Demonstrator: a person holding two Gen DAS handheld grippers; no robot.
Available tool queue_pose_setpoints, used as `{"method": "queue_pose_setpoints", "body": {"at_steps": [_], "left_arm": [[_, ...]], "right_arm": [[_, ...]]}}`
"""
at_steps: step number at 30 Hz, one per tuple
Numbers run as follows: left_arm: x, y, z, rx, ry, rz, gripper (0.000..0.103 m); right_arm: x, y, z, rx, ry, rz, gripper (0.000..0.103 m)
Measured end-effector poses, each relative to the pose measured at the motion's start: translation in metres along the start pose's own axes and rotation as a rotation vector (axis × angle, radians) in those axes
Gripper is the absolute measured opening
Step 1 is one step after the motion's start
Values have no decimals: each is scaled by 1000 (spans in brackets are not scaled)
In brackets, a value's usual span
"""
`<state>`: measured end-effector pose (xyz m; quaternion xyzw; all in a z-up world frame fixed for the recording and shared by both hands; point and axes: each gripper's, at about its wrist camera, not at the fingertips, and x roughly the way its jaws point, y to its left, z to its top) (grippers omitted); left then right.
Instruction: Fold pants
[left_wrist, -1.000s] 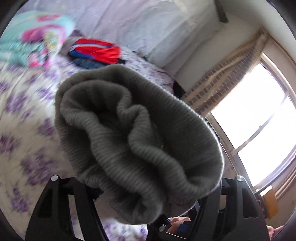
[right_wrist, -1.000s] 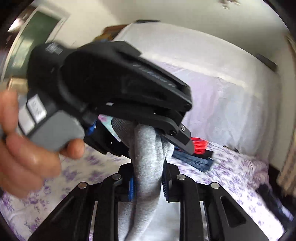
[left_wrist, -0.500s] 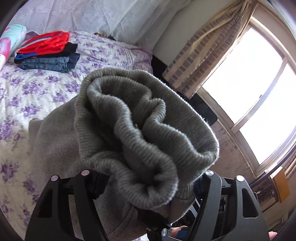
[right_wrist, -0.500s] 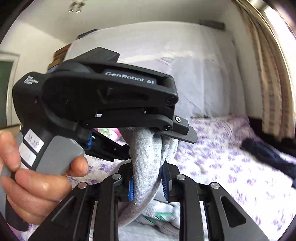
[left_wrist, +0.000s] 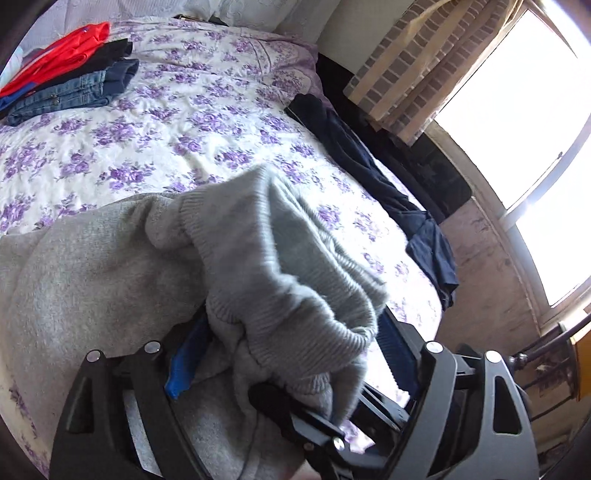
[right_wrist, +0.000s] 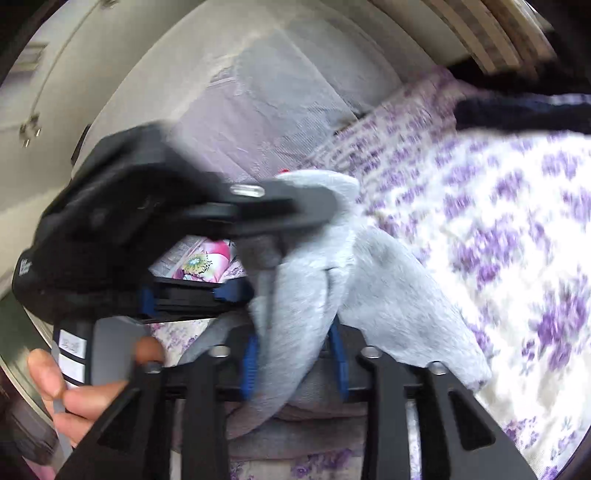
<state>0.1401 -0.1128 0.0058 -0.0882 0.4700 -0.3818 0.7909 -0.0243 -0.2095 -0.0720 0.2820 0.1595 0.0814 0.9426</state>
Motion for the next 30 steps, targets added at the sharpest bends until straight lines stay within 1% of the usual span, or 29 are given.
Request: {"method": "queue_pose_setpoints", "body": {"at_steps": [1,3,5,6,8,10,12,14,16,17,18,19,20,22,24,26,27,28,29,30], "left_arm": [[-6,2,0,1,-11,-14,80],[-17,5,-5,23,-52,3,83],[-33,5,-19,41,-106,46,88],[-41,6,-25,42,-135,57,88],[-58,3,-33,58,-177,41,88],[-73,-2,-40,69,-224,45,89],[-82,-2,-47,83,-262,98,91],[-86,3,-55,100,-292,191,91],[-86,13,-64,93,-298,279,91],[-87,18,-69,83,-296,304,91],[-87,24,-76,74,-288,319,91],[-84,30,-82,68,-275,333,91],[-82,36,-86,65,-265,347,91],[-76,43,-95,62,-250,371,91],[-71,48,-101,50,-238,364,91],[-66,53,-106,35,-228,324,92],[-61,54,-108,31,-226,324,93],[-56,56,-112,29,-227,341,94],[-51,57,-116,31,-227,353,96],[-48,57,-119,36,-223,353,96]], "right_arm": [[0,-6,0,32,9,12,59],[-3,-8,-1,41,33,40,64],[-7,-2,0,-4,38,23,71],[-11,2,-1,-24,22,8,72],[-14,8,-1,-55,-3,0,73],[-12,9,7,-53,-7,-5,74],[-7,3,18,-26,-3,2,74],[-4,-10,29,12,7,-30,74],[3,-22,35,68,22,-58,74],[6,-26,38,96,37,-48,74],[12,-30,40,116,56,-32,73],[15,-32,43,111,65,-24,52],[16,-28,48,87,73,-18,44],[8,-13,56,22,55,-3,35],[-6,-6,59,-29,19,30,33],[-10,-12,57,-29,9,7,34],[-6,-22,52,-4,30,-21,35],[2,-35,45,31,68,-57,41],[7,-49,37,73,106,-90,45],[7,-62,31,131,108,-56,45]]}}
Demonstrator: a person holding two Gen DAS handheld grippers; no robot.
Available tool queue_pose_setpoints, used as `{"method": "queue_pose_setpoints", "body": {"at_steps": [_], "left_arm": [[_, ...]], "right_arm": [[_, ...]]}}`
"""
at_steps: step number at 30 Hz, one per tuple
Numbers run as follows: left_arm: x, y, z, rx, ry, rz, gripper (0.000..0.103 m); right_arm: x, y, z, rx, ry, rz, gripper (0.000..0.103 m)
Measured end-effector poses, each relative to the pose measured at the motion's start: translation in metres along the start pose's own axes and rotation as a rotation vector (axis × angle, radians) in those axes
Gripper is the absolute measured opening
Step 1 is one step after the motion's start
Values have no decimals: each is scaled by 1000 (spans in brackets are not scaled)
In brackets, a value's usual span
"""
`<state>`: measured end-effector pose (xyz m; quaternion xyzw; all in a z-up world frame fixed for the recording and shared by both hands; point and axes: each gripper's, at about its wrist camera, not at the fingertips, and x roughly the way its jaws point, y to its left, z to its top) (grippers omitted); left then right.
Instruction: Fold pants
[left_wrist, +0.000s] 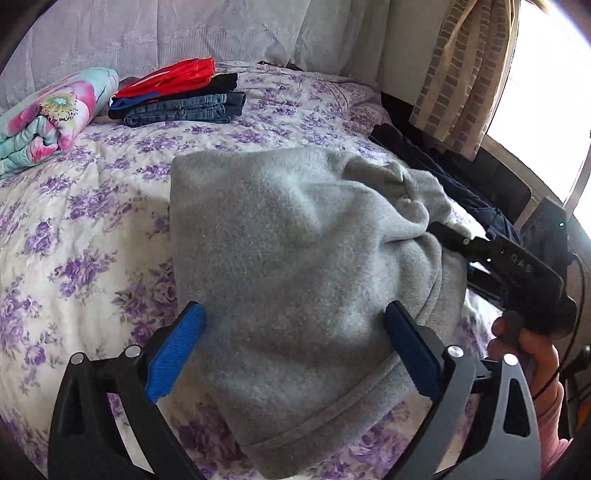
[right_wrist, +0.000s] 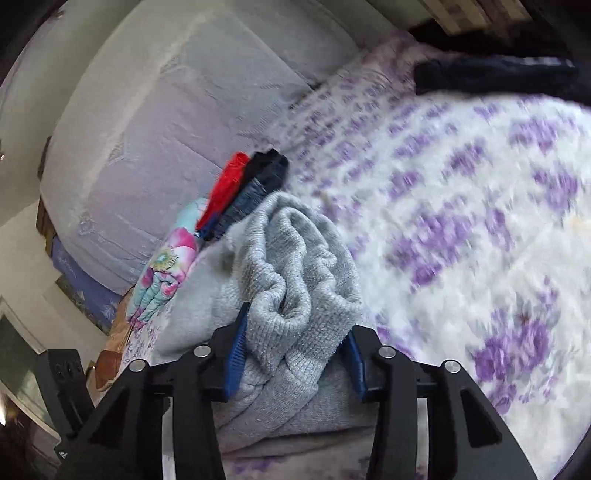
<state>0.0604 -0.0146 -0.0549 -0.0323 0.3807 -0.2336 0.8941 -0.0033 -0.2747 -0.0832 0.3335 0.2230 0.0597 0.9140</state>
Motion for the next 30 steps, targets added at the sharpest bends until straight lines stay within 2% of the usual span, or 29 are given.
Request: {"method": "queue_pose_setpoints", "body": {"at_steps": [1,2,4,6,7,8,10,13,15,16,17,18,19,20,22,24,25,28,30], "left_arm": [[-2,-1,-2,6,-6,3,96],[-7,-3,-3,15,-18,5,96],[-22,-5,-1,26,-55,-3,96],[-42,-10,3,44,-125,-18,96],[-49,-14,6,54,-156,-40,96],[-53,-20,8,65,-174,-69,96],[-50,-35,11,97,-183,-131,96],[-28,-57,6,138,-131,-171,96],[-9,-64,-3,138,-65,-203,97],[-3,-68,-8,150,-58,-195,98],[1,-71,-13,172,-63,-171,98],[3,-75,-17,198,-62,-156,98],[2,-79,-19,225,-64,-156,98],[1,-83,-22,248,-71,-159,98],[4,-86,-26,271,-67,-137,98],[1,-84,-27,267,-57,-139,98],[-5,-82,-26,254,-55,-154,98],[-38,-65,-21,188,-105,-236,98],[-54,-55,-21,162,-147,-233,98]], "right_arm": [[-7,-4,1,34,2,38,47],[-15,-2,4,37,14,33,52],[-41,11,10,-24,-41,-39,56],[-67,32,17,-124,-110,-63,51],[-75,43,21,-162,-134,-47,42],[-78,55,26,-201,-142,-16,38],[-69,79,39,-281,-107,57,28],[-29,98,59,-339,21,116,24],[6,91,69,-346,132,57,24],[24,79,72,-345,179,-11,20],[40,65,72,-360,206,-68,3],[54,49,72,-372,226,-122,0],[61,32,71,-349,226,-107,0],[59,19,73,-288,214,-56,0],[55,15,73,-244,212,-43,0],[39,29,68,-294,184,-90,0],[29,39,66,-312,169,-100,6],[-12,74,52,-410,121,-8,6],[-30,92,38,-494,115,36,7]]}}
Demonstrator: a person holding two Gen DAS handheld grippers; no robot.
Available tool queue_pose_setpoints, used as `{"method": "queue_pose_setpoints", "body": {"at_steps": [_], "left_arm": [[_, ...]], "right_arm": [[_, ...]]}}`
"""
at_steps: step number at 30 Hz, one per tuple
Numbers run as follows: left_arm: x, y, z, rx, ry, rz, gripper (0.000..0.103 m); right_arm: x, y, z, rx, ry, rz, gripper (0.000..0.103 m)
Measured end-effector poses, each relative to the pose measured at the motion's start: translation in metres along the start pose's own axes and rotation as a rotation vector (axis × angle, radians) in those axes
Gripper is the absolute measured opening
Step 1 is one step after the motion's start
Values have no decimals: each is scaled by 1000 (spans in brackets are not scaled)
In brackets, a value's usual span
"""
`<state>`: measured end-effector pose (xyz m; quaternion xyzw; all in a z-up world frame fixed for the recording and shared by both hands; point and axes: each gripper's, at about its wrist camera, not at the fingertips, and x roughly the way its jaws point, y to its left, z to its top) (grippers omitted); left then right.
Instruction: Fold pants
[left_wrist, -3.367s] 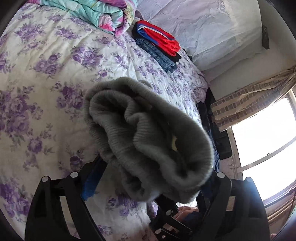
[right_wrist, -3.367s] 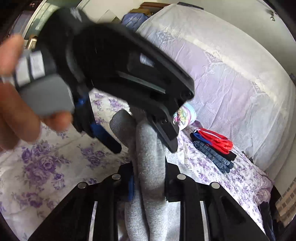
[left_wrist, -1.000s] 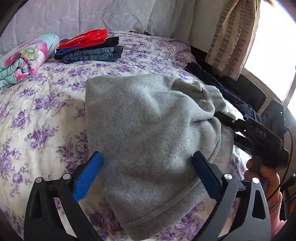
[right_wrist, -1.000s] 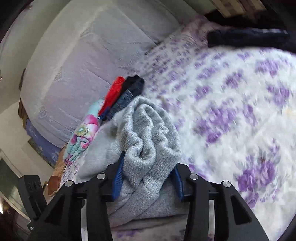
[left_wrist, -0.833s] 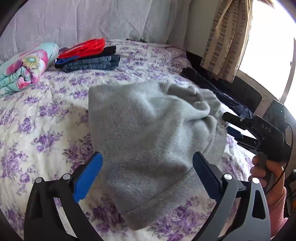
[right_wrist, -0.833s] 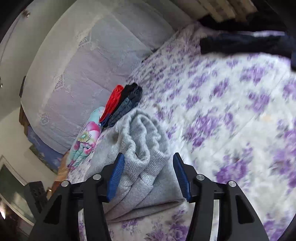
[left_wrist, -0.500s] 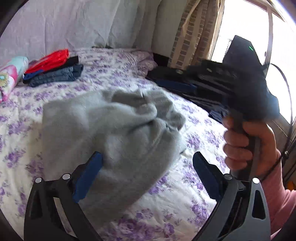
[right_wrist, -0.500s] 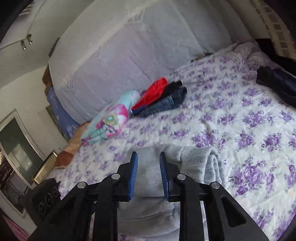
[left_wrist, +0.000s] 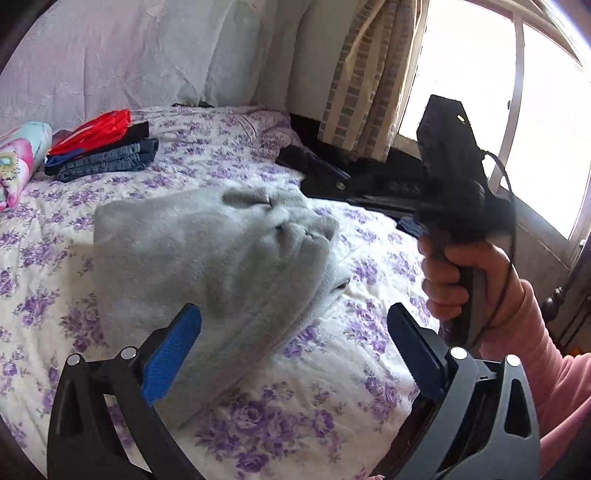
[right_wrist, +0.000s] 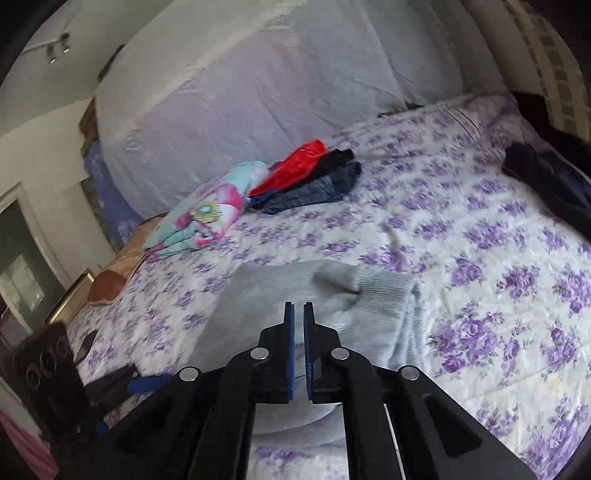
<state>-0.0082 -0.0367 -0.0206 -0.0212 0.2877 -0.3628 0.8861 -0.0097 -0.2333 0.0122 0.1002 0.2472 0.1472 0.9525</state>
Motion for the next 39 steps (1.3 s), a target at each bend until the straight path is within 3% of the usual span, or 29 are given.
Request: {"method": "queue_pose_setpoints", "body": {"at_steps": [3,5,6,8,11,15,17,18,21,24,26,27,29,39], "left_arm": [[2,18,-2,-49,23,51,98],[20,34,-13,-108,112,66,98],[27,39,-20,-131,152,62,98],[26,34,-29,-95,155,94,98],[18,21,-29,-24,155,135,98],[-1,34,-16,-77,136,114,98],[-8,43,-6,-98,100,116,98],[-10,46,0,-105,84,118,98],[-5,50,17,-119,57,107,98],[10,51,27,-137,48,103,98],[30,54,28,-154,81,143,98],[45,57,24,-157,135,189,98],[69,63,12,-164,223,229,99],[56,64,15,-191,228,262,99]], "right_arm": [[6,13,-21,-72,72,-34,13],[22,3,-48,-92,162,-93,12],[20,-3,-61,-83,145,-71,12],[11,-13,-71,-26,122,-27,12],[4,-16,-75,-14,134,-33,11],[-4,-4,-67,-56,135,-60,16],[-14,6,-55,-77,78,-47,34],[-19,11,-49,-92,45,-52,38],[-18,20,-31,-136,-7,-57,40],[-2,13,-20,-110,-2,-56,41],[19,1,-23,-104,69,-97,47],[29,-7,-29,-110,102,-116,48],[30,-9,-39,-142,75,-114,48],[-12,24,-48,-243,25,-184,57]]}}
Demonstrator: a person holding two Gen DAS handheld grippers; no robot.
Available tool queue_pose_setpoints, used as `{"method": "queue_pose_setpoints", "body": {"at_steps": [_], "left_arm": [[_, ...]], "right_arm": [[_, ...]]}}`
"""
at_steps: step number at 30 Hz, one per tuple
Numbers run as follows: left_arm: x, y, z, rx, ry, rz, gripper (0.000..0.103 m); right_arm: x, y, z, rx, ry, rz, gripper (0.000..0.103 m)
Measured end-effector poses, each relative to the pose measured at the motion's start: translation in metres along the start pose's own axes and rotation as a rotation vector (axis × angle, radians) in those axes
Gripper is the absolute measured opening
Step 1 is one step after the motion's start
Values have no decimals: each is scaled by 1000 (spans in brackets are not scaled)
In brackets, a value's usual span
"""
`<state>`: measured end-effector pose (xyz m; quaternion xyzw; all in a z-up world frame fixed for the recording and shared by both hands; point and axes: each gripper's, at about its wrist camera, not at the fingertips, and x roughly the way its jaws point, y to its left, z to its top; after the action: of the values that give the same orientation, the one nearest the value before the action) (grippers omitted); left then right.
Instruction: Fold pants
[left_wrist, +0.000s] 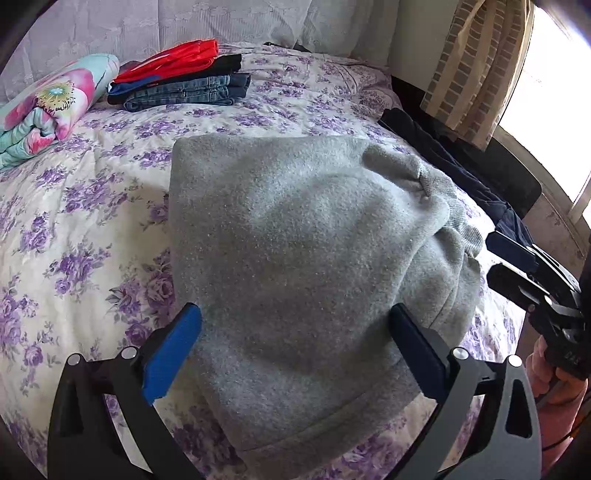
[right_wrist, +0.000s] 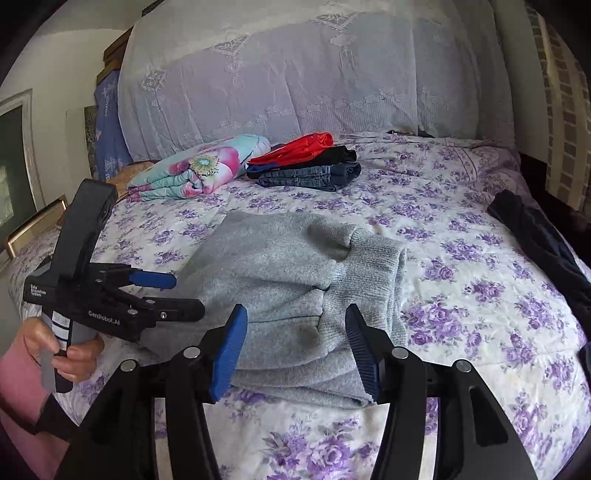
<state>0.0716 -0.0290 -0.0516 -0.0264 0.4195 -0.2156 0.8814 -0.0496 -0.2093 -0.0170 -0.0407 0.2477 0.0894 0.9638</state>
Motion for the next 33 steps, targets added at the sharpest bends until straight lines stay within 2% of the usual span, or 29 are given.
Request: {"method": "queue_pose_setpoints", "body": {"at_steps": [5,10,13,17,18,19,23,26,27,28,30,31,33], "left_arm": [[-16,-3,1,14,-33,31,99],[-37,8,-3,-6,-69,81,99],[-48,28,-10,-56,-74,120,99],[-61,64,-23,-168,-78,147,99],[-64,72,-26,-196,-78,147,99],[-66,77,-28,-214,-79,145,99],[-75,93,-37,-241,-91,165,99],[-80,101,-32,-227,-94,166,99],[-81,103,-26,-209,-99,169,99],[-82,104,-19,-188,-106,178,99],[-82,104,-1,-130,-120,184,99],[-80,103,8,-105,-125,174,99],[-73,98,34,-58,-135,113,99]], "right_arm": [[-9,-14,-5,59,3,-10,64],[-16,-25,-15,151,1,6,64],[-24,-11,-18,149,-27,76,64],[-19,30,-7,76,-59,208,64],[-13,43,-2,52,-61,239,63],[-5,56,3,27,-58,268,56],[42,105,12,-75,20,374,33],[77,130,-8,-111,166,379,31],[79,133,-18,-125,173,360,31],[73,132,-26,-133,156,358,32],[63,124,-31,-105,180,372,31],[60,120,-31,-88,209,382,31],[51,112,-26,-54,211,405,30]]}}
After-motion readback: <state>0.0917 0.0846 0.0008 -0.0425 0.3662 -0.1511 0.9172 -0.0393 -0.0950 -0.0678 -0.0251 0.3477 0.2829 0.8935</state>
